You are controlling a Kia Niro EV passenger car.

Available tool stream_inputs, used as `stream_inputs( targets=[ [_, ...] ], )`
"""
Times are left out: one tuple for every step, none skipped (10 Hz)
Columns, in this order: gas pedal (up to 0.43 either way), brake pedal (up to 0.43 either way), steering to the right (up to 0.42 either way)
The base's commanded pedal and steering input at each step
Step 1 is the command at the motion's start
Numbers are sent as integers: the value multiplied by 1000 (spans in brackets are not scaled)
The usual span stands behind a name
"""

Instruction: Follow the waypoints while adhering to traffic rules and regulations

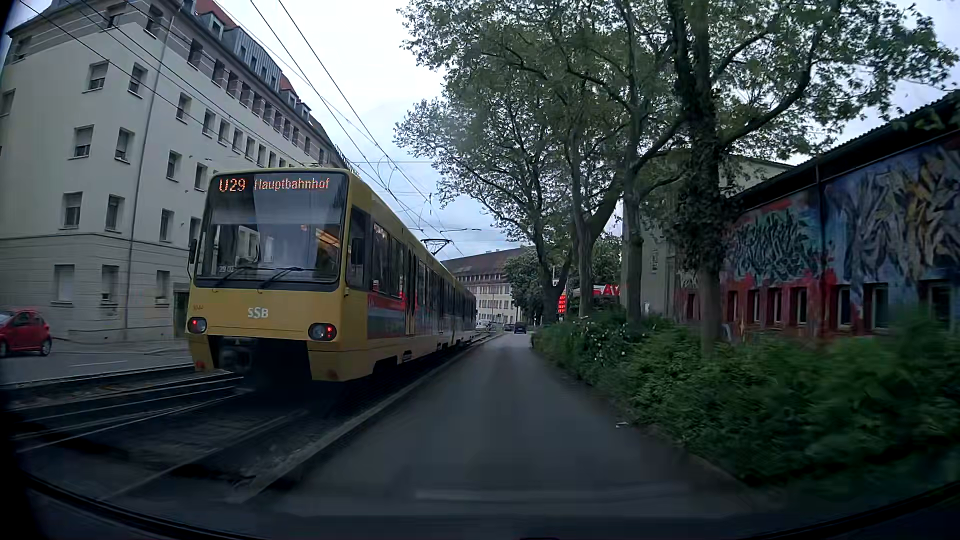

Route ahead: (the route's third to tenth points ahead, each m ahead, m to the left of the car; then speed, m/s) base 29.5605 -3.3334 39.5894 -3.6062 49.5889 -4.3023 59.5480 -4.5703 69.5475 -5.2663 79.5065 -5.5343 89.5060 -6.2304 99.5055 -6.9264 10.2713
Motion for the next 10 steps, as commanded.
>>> stream_inputs(
  targets=[
    [39,0,5],
    [39,0,5],
    [39,0,5],
    [39,0,5],
    [39,0,5],
    [39,0,5],
    [39,0,4],
    [39,0,4],
    [39,0,4],
    [39,0,4]
  ],
)
